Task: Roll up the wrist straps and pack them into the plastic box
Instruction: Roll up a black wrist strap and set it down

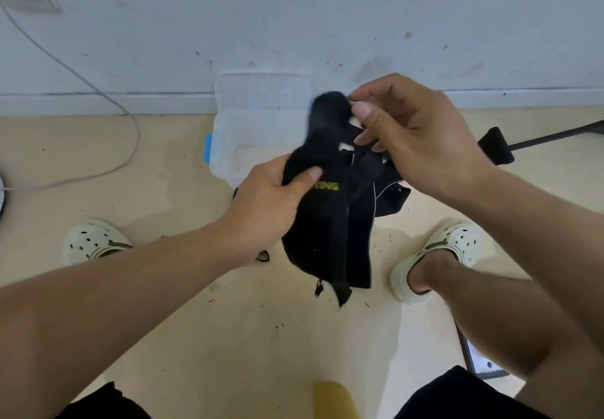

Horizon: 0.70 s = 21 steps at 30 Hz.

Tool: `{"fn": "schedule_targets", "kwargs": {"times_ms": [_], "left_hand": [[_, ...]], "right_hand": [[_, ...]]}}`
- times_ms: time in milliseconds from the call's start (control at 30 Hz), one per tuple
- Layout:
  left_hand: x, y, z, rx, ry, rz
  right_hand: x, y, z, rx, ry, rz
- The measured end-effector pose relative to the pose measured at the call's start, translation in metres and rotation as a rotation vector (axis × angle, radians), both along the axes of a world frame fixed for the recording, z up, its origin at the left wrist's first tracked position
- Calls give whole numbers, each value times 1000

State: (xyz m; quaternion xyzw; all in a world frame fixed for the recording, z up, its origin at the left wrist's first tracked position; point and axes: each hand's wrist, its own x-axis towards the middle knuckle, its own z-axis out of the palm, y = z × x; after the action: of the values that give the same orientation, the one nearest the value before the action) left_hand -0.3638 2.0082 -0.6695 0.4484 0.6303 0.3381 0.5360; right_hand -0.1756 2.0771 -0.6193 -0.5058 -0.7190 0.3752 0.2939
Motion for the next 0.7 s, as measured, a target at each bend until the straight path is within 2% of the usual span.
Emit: {"fn": "schedule_targets", "kwargs": {"times_ms": [67, 133, 300, 533, 633, 700], "left_hand": [[-6, 3, -13, -161, -22, 79], [-13, 5, -28, -308, -18, 65], [-22, 7, -60, -297, 158, -61], [-30, 16, -101, -365, 291, -149], [-32, 20, -116, -390, 289, -147], [-29, 22, -125, -401, 291, -122]], "right_hand": [[7, 16, -15, -59, -171, -11], [13, 29, -34, -115, -303, -24], [22, 36, -108, -359, -464, -92], [32, -1, -236, -834, -379, -432], [12, -12, -272, -861, -337, -456], [-2, -8, -289, -860, -196, -526]]}}
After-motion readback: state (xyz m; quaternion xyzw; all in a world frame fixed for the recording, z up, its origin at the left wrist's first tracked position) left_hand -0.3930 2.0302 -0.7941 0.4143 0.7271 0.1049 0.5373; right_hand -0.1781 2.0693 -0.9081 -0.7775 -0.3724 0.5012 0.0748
